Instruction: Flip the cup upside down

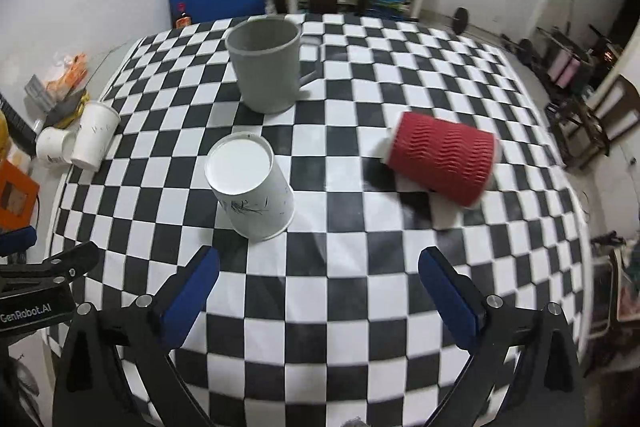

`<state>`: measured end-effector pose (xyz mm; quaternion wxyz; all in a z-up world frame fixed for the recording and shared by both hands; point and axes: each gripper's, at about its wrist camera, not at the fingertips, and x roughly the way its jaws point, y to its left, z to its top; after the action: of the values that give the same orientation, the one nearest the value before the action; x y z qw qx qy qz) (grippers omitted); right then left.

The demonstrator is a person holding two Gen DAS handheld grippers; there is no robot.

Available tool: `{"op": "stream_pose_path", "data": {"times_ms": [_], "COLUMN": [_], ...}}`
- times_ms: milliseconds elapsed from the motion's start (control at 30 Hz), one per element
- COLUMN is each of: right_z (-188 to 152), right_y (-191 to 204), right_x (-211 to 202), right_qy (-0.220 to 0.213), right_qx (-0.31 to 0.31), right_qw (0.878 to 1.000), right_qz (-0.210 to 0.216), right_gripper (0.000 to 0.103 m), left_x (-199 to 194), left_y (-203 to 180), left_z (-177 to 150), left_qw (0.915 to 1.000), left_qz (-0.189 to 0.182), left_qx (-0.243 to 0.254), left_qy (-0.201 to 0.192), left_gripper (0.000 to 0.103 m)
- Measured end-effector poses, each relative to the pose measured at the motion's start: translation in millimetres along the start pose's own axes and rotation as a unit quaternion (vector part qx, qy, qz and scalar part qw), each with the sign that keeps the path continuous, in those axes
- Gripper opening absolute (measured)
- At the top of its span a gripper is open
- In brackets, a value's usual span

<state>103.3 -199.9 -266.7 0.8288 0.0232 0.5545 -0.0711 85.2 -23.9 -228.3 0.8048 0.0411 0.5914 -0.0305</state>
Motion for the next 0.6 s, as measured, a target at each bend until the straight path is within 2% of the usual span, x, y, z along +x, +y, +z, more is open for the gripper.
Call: {"op": "stream_pose_path", "data": {"times_ms": [333, 600], "right_z": [-5, -11], "right_y": [-11, -23], "right_x": [-134, -224], "right_qy": [-0.046, -0.061], "right_qx": [0.029, 0.031], "right_qw": [0.998, 0.997], "right_qz": [-0.025, -0.029], "right_gripper": [0.101, 0.101], "left_x": [-116, -193], "left_y": [4, 7], "left_z": [-10, -30], "left_qw": [0.9966, 0.9922], "left_qz": [-0.009, -0.006], "left_qx": [0.014, -0.007], "left_qy": [-0.080, -0.124], "left_gripper": [0.103, 0.103]}}
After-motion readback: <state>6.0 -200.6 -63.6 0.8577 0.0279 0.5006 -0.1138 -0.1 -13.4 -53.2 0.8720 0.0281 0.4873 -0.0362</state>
